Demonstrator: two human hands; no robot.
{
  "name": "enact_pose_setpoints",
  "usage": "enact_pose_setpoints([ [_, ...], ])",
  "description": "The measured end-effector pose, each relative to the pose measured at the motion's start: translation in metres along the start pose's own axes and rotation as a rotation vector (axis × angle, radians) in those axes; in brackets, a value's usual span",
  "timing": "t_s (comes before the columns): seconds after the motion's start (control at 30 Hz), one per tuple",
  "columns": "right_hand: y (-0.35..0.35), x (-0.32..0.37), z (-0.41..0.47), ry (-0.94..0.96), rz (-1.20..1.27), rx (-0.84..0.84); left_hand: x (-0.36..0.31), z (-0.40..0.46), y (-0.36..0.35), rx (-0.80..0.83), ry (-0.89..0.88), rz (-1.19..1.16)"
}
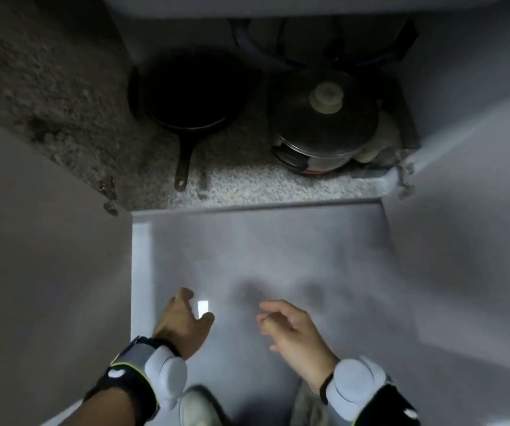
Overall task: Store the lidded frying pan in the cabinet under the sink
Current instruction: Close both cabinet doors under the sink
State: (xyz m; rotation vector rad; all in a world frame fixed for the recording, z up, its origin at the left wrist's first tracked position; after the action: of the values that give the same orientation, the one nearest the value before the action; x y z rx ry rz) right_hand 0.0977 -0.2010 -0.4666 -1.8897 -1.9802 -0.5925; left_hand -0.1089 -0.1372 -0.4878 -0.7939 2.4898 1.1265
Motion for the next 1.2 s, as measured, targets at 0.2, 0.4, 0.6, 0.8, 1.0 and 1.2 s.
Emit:
enact_pose_setpoints([
  [0.2, 0.048, -0.01, -0.148, -0.076, -0.076, -0.09, -0.068, -0.149, 0.019, 0.238, -0.042, 0.114],
  [0.4, 0.109, 0.031, -0.259, 0.002, -0.149, -0.157, -0.146, -0.231, 0.057, 0.276, -0.133, 0.244],
  [0.6, 0.202, 0.076, -0.355, 0.157, -0.211, -0.457, -0.219, -0.277, 0.087, 0.251, -0.159, 0.201],
  [0.8, 0.3, 0.087, -0.419, 0.07, -0.374, -0.772, -0.293, -0.309, 0.118, 0.211, -0.236, 0.129],
  [1.0, 0.349, 0.063, -0.415, -0.198, -0.533, -0.85, -0.303, -0.33, 0.145, 0.13, -0.296, 0.143],
  [1.2, 0.363, 0.048, -0.416, -0.258, -0.567, -0.787, -0.28, -0.342, 0.171, 0.097, -0.266, 0.184],
])
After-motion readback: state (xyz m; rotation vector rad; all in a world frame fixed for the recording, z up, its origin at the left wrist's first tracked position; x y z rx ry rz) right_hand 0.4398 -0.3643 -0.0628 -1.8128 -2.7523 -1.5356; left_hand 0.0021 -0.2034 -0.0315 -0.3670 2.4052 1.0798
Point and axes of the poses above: each hand's wrist, its own z-axis towards the middle knuckle, its own y-axis out of the back of the hand, x = y × z, the point moved 9 cm from there along z, towards the middle knuckle, and after that the axes turned 10 degrees about -y, right-handed, at the moved point
